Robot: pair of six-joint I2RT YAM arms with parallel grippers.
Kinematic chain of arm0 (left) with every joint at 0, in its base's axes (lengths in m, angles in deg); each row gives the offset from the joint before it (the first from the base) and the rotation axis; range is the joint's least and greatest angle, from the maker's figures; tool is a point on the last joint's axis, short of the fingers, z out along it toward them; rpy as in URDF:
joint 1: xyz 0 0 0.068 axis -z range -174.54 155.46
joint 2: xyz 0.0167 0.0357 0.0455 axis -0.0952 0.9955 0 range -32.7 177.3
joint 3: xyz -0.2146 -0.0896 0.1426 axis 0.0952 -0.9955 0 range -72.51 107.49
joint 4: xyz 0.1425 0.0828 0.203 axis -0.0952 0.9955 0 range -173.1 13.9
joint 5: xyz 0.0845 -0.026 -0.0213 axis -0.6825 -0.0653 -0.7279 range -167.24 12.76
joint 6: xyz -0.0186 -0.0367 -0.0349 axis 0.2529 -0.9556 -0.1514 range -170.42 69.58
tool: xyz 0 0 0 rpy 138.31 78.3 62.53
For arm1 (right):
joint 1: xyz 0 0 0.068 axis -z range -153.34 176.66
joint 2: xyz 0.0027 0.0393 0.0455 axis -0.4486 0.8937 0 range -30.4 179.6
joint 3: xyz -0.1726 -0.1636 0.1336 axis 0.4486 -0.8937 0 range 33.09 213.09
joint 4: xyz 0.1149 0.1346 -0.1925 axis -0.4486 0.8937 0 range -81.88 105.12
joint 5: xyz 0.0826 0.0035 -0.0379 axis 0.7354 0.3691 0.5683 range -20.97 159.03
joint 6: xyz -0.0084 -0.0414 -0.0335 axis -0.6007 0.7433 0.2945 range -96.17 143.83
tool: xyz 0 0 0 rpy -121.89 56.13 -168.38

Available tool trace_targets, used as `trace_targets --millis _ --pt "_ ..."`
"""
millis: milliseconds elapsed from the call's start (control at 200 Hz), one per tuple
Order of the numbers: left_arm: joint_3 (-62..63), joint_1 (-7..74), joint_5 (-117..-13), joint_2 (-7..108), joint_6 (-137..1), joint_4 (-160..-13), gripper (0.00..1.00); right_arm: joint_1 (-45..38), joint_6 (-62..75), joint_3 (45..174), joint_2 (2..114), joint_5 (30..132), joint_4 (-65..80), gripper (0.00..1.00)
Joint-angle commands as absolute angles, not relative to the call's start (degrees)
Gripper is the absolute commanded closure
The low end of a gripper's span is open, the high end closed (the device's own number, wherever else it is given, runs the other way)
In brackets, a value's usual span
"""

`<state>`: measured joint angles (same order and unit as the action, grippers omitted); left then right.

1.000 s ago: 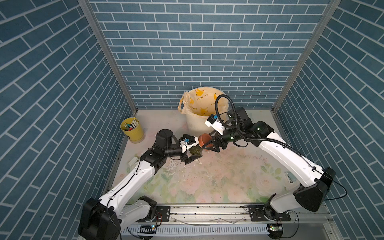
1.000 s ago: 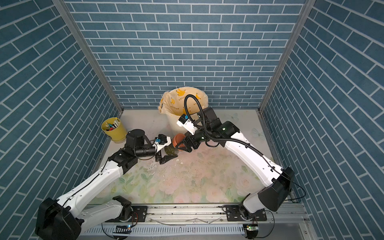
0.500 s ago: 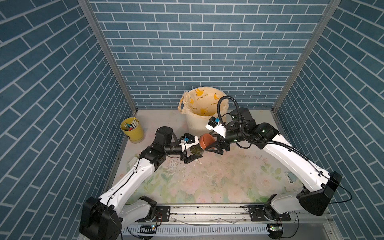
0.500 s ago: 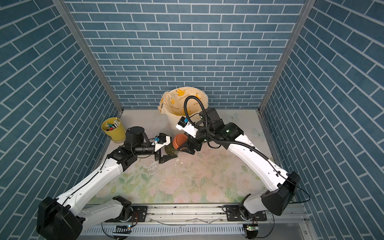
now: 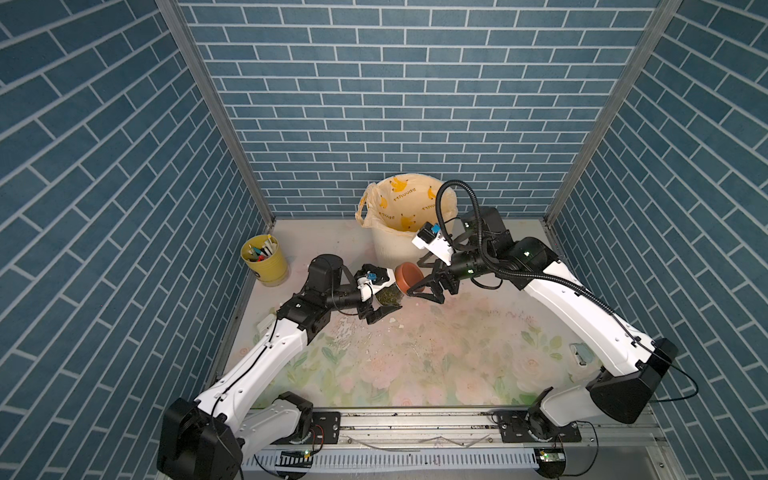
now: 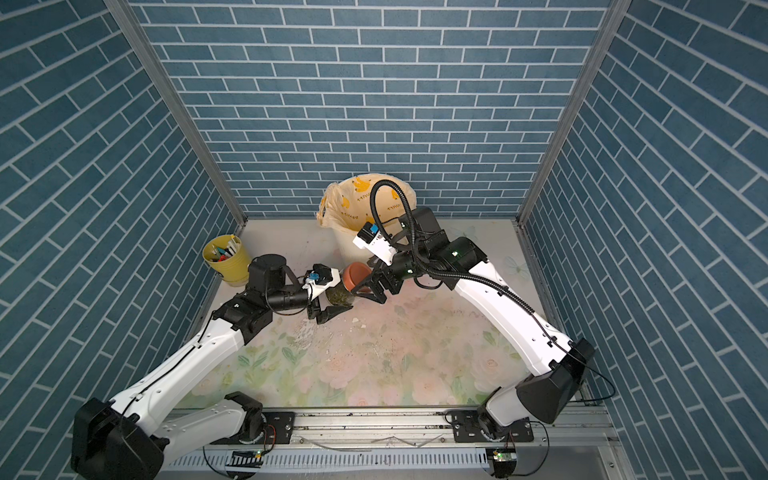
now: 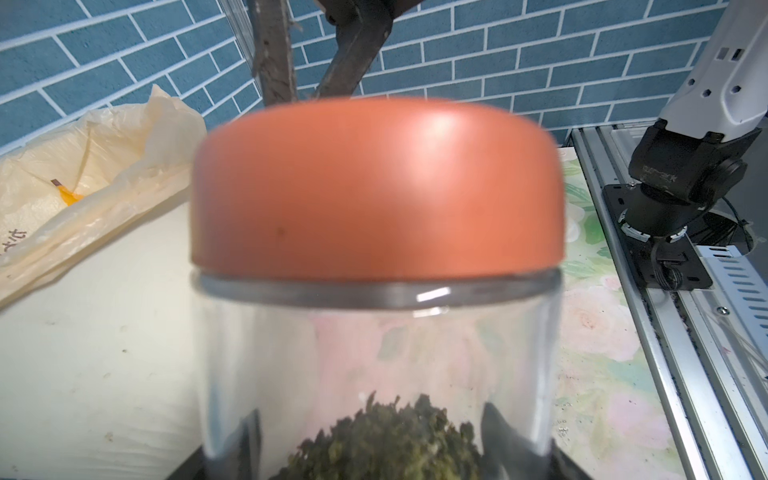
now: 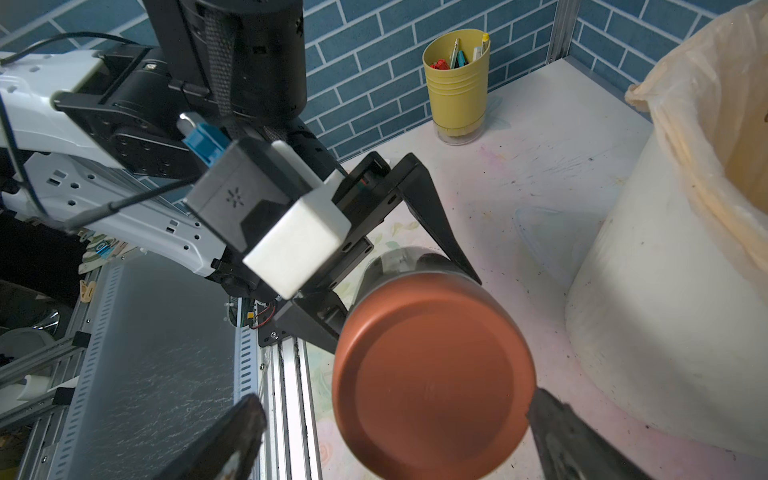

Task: Empty moldy tea leaves from jars
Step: Unscrew the lid from the jar.

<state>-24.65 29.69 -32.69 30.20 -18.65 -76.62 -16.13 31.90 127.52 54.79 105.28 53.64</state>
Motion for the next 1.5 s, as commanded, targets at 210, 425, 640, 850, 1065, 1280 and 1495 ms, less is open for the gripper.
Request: trace_targets --millis 210,425,640,850,1065,1280,1495 --pt "-25.1 29.5 -34.7 28.1 -18.8 -81.8 1.00 -16.1 20.3 137.5 61.5 105.5 60.7 0.01" --pt "-25.5 29.5 -35.7 27.6 -18.9 -82.3 1.00 -16.1 16.0 134.6 61.0 106.0 59.4 0.01" --pt "-25.7 29.5 -35.6 27.4 -19.0 -82.2 1.00 -16.8 14.4 131.3 61.1 106.9 57.1 0.01" --pt "-25.8 29.5 -35.4 27.2 -18.9 -82.3 1.00 -17.1 14.4 130.7 61.6 104.0 56.3 0.01" --pt "-26.3 29.6 -35.8 26.6 -18.9 -82.6 1.00 -15.7 13.5 129.4 57.7 98.0 55.4 0.01" --pt "-27.5 29.6 -36.8 26.0 -19.1 -84.6 1.00 -13.9 12.7 129.0 57.7 99.6 56.0 0.01" --pt "-27.3 29.6 -36.7 25.9 -19.0 -84.4 1.00 -13.8 11.8 128.2 59.0 106.8 52.5 0.01"
